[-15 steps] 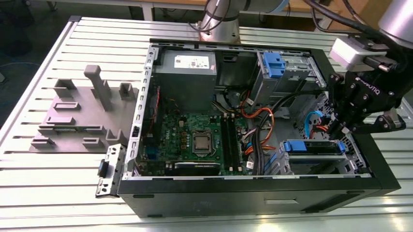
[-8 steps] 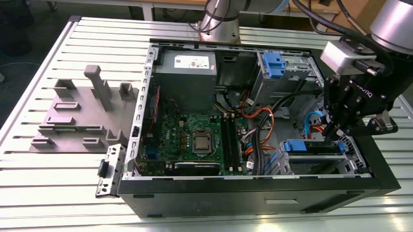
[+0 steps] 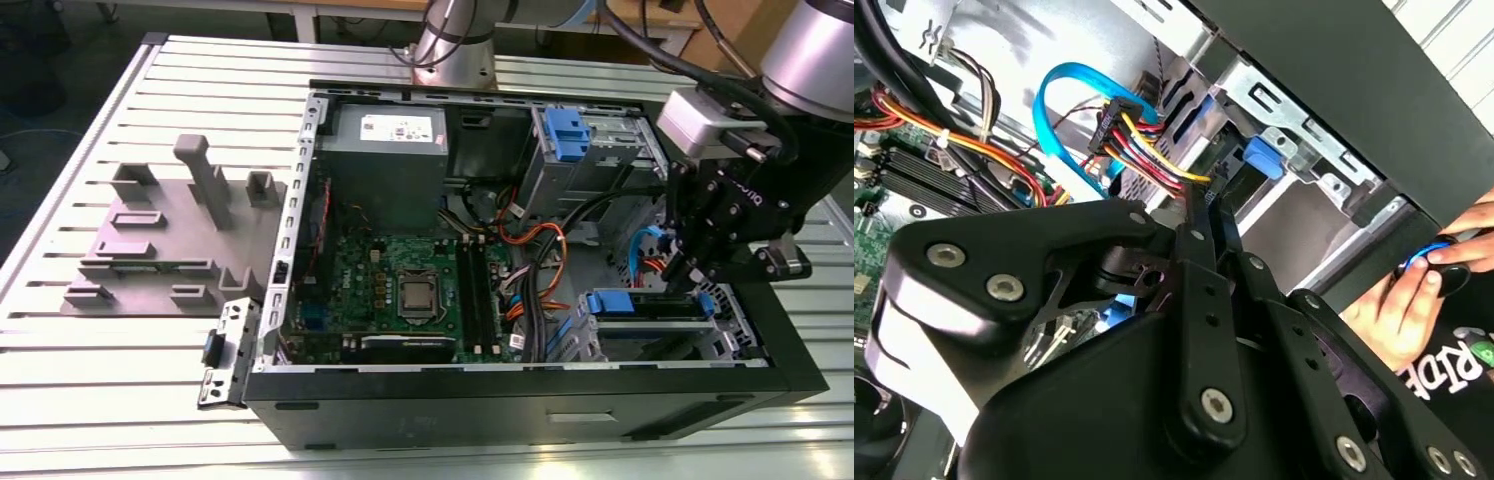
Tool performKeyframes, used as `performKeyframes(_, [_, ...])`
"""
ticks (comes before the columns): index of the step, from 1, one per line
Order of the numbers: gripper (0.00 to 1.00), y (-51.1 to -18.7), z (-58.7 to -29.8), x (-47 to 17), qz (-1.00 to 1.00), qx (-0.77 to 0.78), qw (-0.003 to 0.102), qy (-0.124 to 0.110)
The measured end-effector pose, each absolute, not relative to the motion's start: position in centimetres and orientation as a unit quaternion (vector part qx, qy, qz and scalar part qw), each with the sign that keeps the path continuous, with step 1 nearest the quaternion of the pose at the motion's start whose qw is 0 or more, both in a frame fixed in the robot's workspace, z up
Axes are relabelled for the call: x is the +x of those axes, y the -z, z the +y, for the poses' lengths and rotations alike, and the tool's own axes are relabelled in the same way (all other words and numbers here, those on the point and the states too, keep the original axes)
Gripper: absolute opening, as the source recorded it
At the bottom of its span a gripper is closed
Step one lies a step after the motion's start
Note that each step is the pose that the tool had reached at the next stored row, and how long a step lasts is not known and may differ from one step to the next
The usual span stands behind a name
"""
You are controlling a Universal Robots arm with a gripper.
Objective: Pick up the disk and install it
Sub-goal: 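Insert the first disk wire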
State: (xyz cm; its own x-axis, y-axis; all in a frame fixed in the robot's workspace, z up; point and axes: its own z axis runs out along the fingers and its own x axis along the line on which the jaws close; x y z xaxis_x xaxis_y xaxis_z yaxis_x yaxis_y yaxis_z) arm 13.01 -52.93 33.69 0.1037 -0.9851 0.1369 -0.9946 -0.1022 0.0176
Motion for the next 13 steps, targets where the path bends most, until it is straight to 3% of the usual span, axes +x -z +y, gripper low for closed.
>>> performKeyframes(13, [0.17, -33.30, -53.34, 13.01, -0.683, 0.728, 0.049, -0.041])
